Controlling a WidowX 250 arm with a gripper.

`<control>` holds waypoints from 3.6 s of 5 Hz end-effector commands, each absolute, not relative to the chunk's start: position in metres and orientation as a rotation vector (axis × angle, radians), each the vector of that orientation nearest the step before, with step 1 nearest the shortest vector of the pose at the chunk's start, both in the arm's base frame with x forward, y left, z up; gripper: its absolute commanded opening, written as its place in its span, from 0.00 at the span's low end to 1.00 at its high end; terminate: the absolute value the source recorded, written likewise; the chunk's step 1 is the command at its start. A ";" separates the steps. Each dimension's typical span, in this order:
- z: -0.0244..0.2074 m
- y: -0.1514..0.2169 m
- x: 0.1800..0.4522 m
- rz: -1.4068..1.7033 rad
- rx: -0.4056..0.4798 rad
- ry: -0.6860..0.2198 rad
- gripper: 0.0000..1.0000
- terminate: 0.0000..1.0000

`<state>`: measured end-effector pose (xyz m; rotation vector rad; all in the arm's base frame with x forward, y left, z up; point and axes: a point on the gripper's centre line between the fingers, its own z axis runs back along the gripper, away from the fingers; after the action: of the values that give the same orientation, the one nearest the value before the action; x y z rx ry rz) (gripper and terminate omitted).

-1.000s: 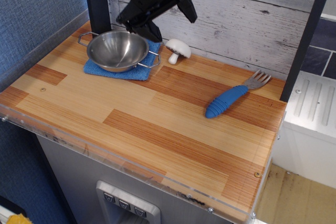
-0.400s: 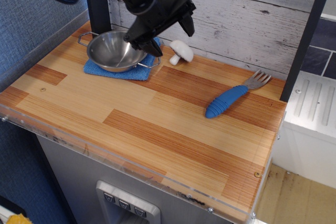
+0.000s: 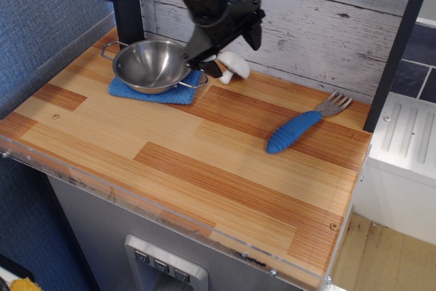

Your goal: Place mushroom inside silver bowl.

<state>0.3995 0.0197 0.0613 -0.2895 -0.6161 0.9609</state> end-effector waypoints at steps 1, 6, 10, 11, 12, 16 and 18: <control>0.062 0.022 0.418 0.969 -0.290 -0.656 1.00 0.00; 0.056 0.024 0.415 0.935 -0.264 -0.633 0.00 0.00; 0.108 -0.003 0.389 0.858 -0.315 -0.702 0.00 0.00; 0.125 -0.004 0.378 0.819 -0.305 -0.708 0.00 0.00; 0.141 0.011 0.366 0.857 -0.286 -0.735 0.00 0.00; 0.130 0.089 0.320 1.003 -0.190 -0.700 0.00 0.00; 0.107 0.115 0.319 1.061 -0.177 -0.658 0.00 0.00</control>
<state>0.3173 0.1087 0.0906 -0.1727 -0.5976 1.0623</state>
